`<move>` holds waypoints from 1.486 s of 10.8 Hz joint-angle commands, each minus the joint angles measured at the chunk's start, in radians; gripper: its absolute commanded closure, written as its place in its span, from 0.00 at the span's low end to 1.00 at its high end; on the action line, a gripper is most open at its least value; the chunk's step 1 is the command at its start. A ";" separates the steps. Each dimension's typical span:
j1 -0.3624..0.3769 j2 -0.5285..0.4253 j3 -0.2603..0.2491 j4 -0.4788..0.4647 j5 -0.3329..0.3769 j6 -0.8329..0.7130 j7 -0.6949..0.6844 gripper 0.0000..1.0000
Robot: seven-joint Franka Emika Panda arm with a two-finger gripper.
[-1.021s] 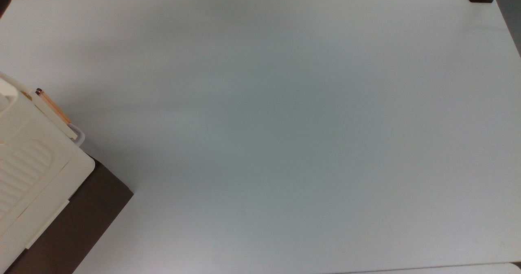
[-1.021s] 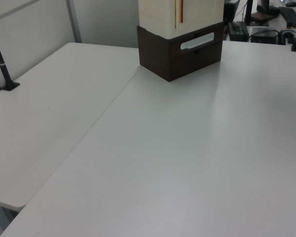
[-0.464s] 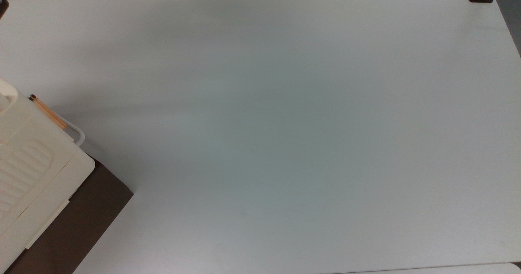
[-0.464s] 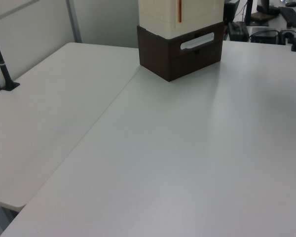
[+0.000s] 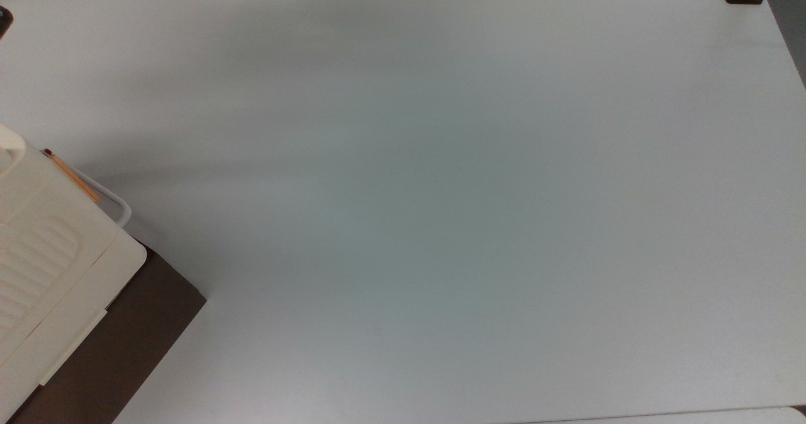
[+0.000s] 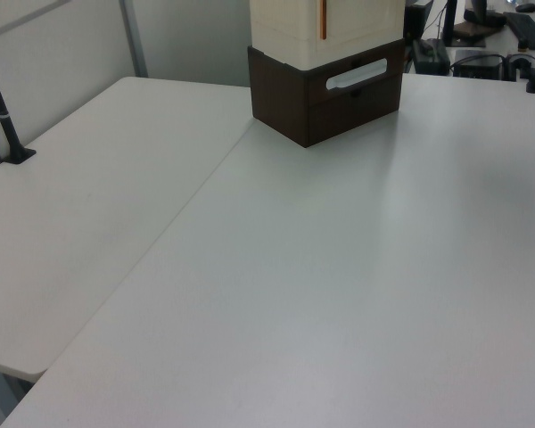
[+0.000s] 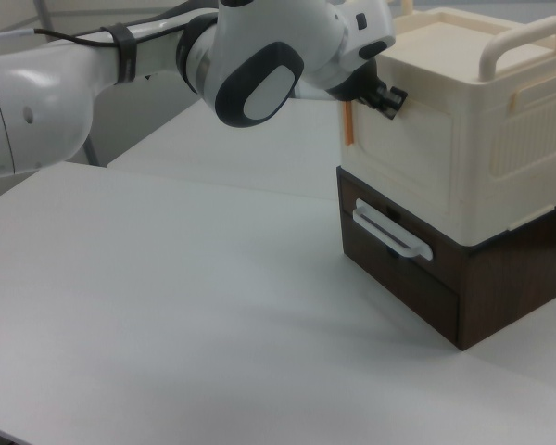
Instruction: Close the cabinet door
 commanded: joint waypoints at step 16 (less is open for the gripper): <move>0.311 -0.190 0.199 -0.123 -0.438 -0.838 0.234 0.80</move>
